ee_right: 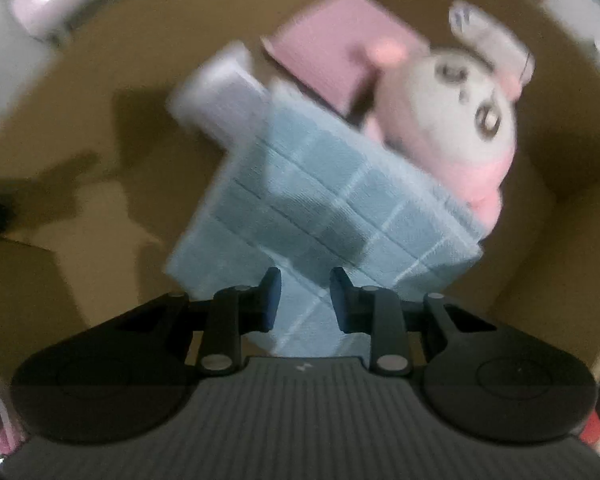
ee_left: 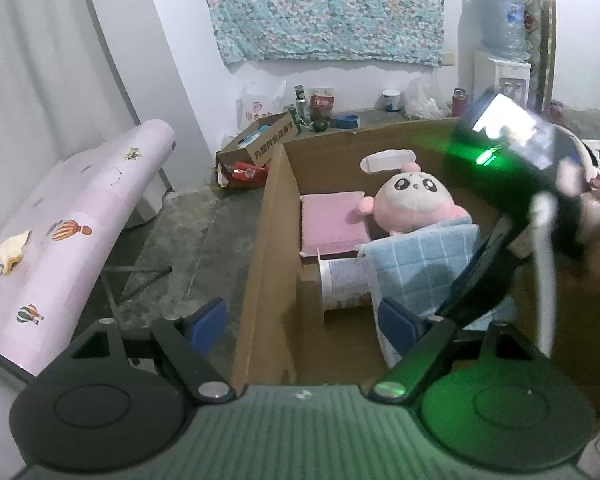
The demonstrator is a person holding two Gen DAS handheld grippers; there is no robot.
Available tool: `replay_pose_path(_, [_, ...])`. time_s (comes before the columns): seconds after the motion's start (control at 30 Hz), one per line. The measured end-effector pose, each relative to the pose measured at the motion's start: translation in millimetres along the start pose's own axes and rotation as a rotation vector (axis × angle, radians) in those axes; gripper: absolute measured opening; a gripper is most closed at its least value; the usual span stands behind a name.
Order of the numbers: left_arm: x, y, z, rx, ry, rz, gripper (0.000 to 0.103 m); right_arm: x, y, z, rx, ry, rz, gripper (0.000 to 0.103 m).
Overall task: Organize soft objects
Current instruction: 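Release the yogurt cup from the left tool while the right tool lowers the towel into the box, then move both tools back to the table toward the blue package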
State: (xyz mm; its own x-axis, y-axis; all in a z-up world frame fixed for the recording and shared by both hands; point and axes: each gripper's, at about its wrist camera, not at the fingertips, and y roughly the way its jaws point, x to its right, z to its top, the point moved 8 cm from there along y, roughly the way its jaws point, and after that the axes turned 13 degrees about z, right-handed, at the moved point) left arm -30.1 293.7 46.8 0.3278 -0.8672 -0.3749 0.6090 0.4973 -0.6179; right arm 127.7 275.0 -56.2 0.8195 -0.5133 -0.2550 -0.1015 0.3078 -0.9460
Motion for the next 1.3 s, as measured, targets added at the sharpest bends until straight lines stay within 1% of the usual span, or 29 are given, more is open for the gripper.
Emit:
replay_pose_path(0.03, [-0.8,0.3,-0.7,0.001,0.004,0.005,0.084,4.7,4.6,0.1,-0.002,0.031,0.015,0.028])
replay_pose_path(0.13, [-5.3,1.1,-0.1,0.001,-0.002,0.01,0.084,-1.7,3.1,-0.2,-0.062,0.014,0.02,0.028])
replay_pose_path(0.2, [-8.5,0.8,0.7,-0.003,-0.025,0.0,0.084,-8.8,3.2,-2.9,-0.073,-0.024,-0.01,0.028])
replay_pose_path(0.27, [-11.1,0.5,0.5,-0.003,-0.04,-0.005,0.084,-12.9,3.4,-5.1,-0.081,-0.019,-0.013,0.028])
replay_pose_path(0.3, [-11.9,0.5,0.3,-0.001,-0.044,-0.001,0.084,-15.3,2.2,-6.6,-0.091,-0.017,-0.002,0.028])
replay_pose_path(0.37, [-11.5,0.0,-0.3,0.0,-0.047,-0.001,0.084,-19.7,1.1,-10.3,-0.119,0.002,0.056,0.029])
replay_pose_path(0.4, [-10.9,-0.2,-0.7,0.0,-0.049,-0.005,0.084,-23.2,-0.1,-13.4,-0.13,-0.011,0.07,0.029])
replay_pose_path(0.43, [-10.1,-0.6,-1.2,-0.001,-0.051,-0.008,0.084,-25.3,-1.8,-15.2,-0.129,-0.037,0.06,0.028])
replay_pose_path(0.5, [-9.0,-1.8,-2.1,0.0,-0.047,-0.006,0.084,-25.2,-5.0,-12.6,-0.115,-0.058,0.044,0.029])
replay_pose_path(0.53, [-8.6,-2.7,-2.2,0.0,-0.044,-0.003,0.084,-22.8,-6.7,-9.3,-0.1,-0.032,0.055,0.029])
replay_pose_path(0.6, [-8.8,-4.8,-2.8,0.002,-0.041,-0.005,0.084,-16.5,-11.8,-4.4,-0.081,0.066,0.132,0.029])
replay_pose_path(0.67, [-9.2,-8.3,-4.5,0.004,-0.04,-0.009,0.084,-14.6,-21.4,0.4,-0.062,0.104,0.192,0.028])
replay_pose_path(0.7, [-9.7,-9.6,-5.2,0.006,-0.038,-0.006,0.084,-14.2,-28.3,5.6,-0.041,0.093,0.19,0.028])
replay_pose_path(0.77, [-11.9,-9.6,-5.8,0.008,-0.042,0.007,0.084,-5.8,-47.9,23.1,0.044,0.073,0.13,0.028])
replay_pose_path(0.87, [-16.0,-6.8,-6.4,-0.003,-0.072,0.006,0.084,17.1,-57.6,46.1,0.126,0.124,0.064,0.028])
replay_pose_path(0.9, [-16.6,-6.1,-7.8,-0.007,-0.081,-0.001,0.084,24.8,-56.7,53.8,0.153,0.145,0.059,0.028])
replay_pose_path(0.93, [-16.1,-5.8,-9.3,-0.01,-0.083,-0.007,0.084,31.1,-51.2,56.3,0.158,0.169,0.067,0.028])
replay_pose_path(0.97, [-14.9,-4.3,-12.2,-0.019,-0.079,-0.012,0.084,37.7,-42.4,56.4,0.143,0.193,0.085,0.027])
replay_pose_path(1.0, [-13.6,-2.7,-15.7,-0.029,-0.074,-0.012,0.084,43.2,-35.4,55.5,0.13,0.211,0.085,0.025])
replay_pose_path(1.03, [-12.5,-1.9,-19.0,-0.036,-0.067,-0.009,0.084,47.5,-31.7,53.8,0.144,0.216,0.075,0.023])
replay_pose_path(1.07, [-11.8,-1.2,-22.4,-0.039,-0.057,-0.007,0.084,48.2,-34.9,53.5,0.15,0.206,0.069,0.023])
replay_pose_path(1.13, [-12.1,-0.9,-26.0,-0.041,-0.051,-0.001,0.084,49.3,-40.7,48.8,0.125,0.199,0.079,0.023])
replay_pose_path(1.2, [-13.8,-0.8,-26.7,-0.046,-0.062,0.0,0.084,55.4,-45.9,48.3,0.121,0.239,0.102,0.023])
replay_pose_path(1.23, [-15.1,-1.8,-26.3,-0.047,-0.072,-0.001,0.084,58.5,-51.0,50.3,0.128,0.259,0.123,0.024])
replay_pose_path(1.3, [-17.0,-7.3,-24.0,-0.04,-0.081,0.0,0.084,59.1,-70.8,49.8,0.169,0.242,0.139,0.025])
